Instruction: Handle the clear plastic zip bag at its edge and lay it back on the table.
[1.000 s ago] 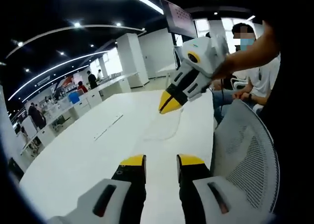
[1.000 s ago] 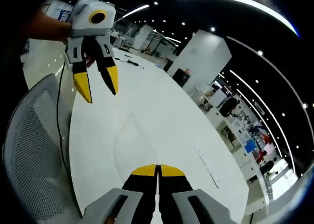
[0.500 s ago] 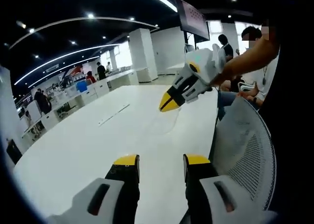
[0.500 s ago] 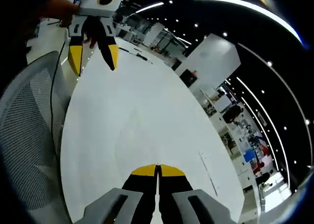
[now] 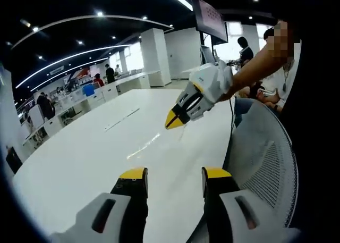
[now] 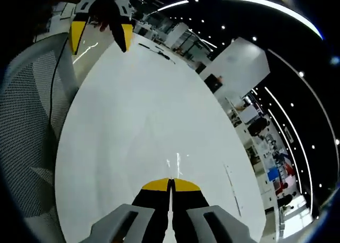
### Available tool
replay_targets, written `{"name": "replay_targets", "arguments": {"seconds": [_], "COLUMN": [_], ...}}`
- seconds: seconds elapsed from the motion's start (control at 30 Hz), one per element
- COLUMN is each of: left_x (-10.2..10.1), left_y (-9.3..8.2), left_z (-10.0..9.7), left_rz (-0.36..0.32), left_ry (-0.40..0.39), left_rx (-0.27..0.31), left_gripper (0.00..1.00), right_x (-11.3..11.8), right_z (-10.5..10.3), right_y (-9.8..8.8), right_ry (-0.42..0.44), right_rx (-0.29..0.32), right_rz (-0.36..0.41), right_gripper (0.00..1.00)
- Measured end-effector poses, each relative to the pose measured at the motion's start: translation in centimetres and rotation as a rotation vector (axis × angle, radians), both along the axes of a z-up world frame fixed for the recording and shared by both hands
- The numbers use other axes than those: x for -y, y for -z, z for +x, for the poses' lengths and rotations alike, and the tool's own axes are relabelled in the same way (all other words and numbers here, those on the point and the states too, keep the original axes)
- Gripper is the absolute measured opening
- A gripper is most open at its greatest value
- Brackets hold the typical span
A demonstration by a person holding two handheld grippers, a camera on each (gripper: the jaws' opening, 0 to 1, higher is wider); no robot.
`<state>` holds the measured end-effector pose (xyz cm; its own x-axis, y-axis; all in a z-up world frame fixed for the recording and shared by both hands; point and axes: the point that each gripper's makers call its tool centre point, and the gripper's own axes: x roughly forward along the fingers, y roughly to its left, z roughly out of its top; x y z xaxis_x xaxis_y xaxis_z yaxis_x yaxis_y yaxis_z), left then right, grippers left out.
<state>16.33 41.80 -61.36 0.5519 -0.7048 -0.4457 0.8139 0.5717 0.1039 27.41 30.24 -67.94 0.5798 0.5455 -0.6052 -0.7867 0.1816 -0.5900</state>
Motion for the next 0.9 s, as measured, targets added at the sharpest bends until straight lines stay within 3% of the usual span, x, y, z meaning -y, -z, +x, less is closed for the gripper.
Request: {"name": "replay_targets", "arguments": {"seconds": [0.33,0.63,0.83,0.9], "left_x": [-0.5,-0.6,-0.6,-0.5], "left_y": [1.3,2.3,2.5,2.7], "left_z": [-0.7,-0.9,-0.9,-0.9], "left_rz": [0.004,0.021,0.014,0.015], "left_ry": [0.001,0.000,-0.010,-0.010], "left_rx": [-0.018,-0.024,-0.027,-0.029], "left_gripper": [0.39,0.40,0.40,0.40], "right_x": [-0.4,0.2,0.5,0.8], "right_z": [0.3,0.9,0.4,0.5], "right_y": [3.4,5.6,6.3,6.1], "right_ry": [-0.018,0.042,0.079,0.140], "right_rx": [-0.066,-0.119,-0.162,-0.188], "right_rz": [-0.042,-0.070,-0.048,0.010], "right_gripper": [0.00,0.00,0.00,0.01]}}
